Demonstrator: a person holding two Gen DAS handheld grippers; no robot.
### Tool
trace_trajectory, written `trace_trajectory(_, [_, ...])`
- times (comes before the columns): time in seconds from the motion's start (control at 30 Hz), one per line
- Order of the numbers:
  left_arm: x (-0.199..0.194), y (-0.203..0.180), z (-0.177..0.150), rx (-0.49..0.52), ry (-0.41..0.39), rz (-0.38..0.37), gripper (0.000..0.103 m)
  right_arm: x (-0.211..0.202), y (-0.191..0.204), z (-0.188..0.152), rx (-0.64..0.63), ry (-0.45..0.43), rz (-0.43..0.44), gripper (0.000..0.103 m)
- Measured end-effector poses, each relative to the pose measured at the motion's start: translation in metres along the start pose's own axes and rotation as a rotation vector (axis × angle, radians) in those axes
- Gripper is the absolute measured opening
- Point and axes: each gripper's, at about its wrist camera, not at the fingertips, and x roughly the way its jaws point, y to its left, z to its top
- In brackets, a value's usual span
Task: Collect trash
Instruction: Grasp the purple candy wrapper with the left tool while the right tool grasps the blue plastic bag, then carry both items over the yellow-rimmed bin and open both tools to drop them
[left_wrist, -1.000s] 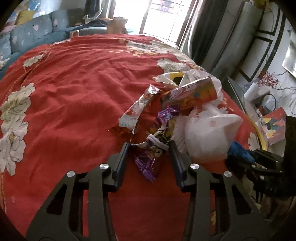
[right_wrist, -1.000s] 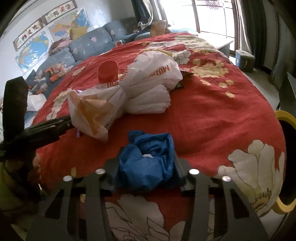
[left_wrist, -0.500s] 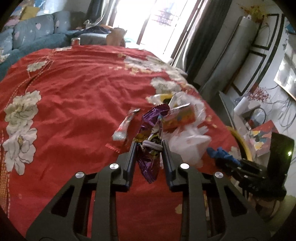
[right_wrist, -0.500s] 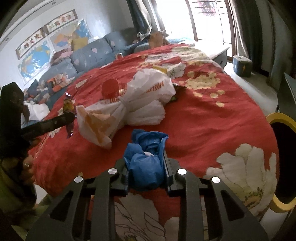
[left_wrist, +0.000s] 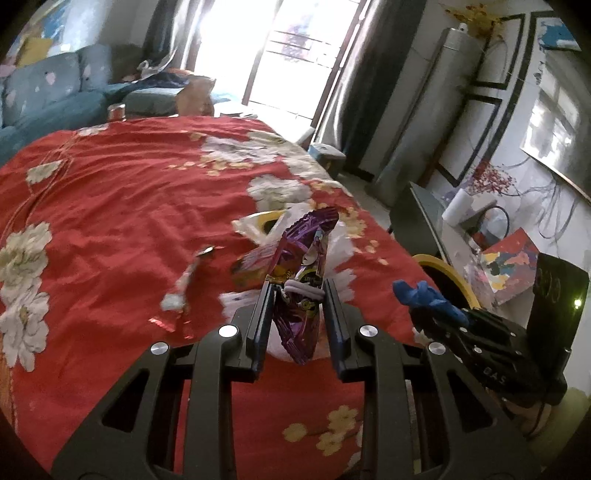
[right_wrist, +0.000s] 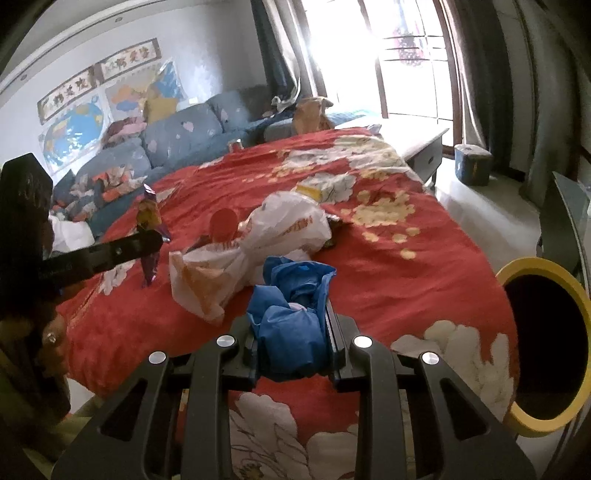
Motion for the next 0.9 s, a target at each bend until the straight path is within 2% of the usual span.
trace_trajectory(0.53, [0.021,-0.049,0.011,0.084,0.001,-0.066,0.021,-0.027,-0.027,0.008,0.07,-0.077,-0.043,0.025])
trace_trajectory(0.9, [0.038,-0.084,0.015,0.142,0.016,-0.118,0.021,-0.041,-0.061,0.012,0.141,-0.121,-0.104,0.025])
